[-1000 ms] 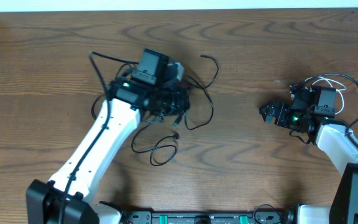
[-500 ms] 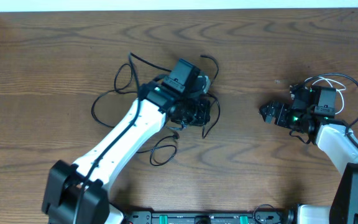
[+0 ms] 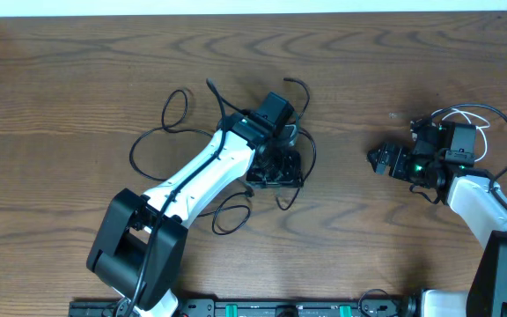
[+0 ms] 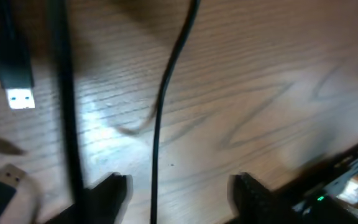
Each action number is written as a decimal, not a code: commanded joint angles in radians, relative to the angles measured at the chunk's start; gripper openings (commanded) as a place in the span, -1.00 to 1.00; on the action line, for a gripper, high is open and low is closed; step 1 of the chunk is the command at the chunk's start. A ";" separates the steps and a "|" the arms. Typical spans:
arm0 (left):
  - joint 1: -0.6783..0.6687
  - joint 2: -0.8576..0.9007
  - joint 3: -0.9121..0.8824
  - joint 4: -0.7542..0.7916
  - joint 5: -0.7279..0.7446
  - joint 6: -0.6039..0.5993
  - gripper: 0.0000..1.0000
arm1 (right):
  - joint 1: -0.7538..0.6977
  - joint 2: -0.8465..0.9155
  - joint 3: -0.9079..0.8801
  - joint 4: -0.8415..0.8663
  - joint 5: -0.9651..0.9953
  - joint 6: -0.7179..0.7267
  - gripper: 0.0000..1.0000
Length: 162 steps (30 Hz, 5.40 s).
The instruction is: Untangle cables
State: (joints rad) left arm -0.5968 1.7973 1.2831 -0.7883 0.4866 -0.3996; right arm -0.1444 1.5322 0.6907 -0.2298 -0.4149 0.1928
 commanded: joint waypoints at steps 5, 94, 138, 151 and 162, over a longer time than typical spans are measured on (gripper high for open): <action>0.000 0.010 -0.010 -0.082 -0.269 -0.152 0.50 | 0.005 0.003 0.000 0.002 -0.006 -0.015 0.99; 0.036 -0.418 -0.052 0.435 -0.634 -0.408 -0.85 | 0.005 0.003 0.000 0.002 -0.006 -0.015 0.99; -0.138 -0.025 -0.055 0.158 -0.298 -0.195 0.41 | 0.005 0.003 0.000 0.002 -0.006 -0.015 0.98; -0.069 -0.142 -0.006 -0.045 -0.315 -0.173 0.62 | 0.005 0.003 0.000 0.002 -0.006 -0.015 0.98; -0.070 -0.161 -0.010 -0.172 -0.357 -0.204 0.55 | 0.005 0.003 0.000 0.002 -0.006 -0.015 0.98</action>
State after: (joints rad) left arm -0.6685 1.6306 1.2633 -0.9283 0.1768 -0.5964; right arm -0.1448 1.5322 0.6907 -0.2298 -0.4152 0.1928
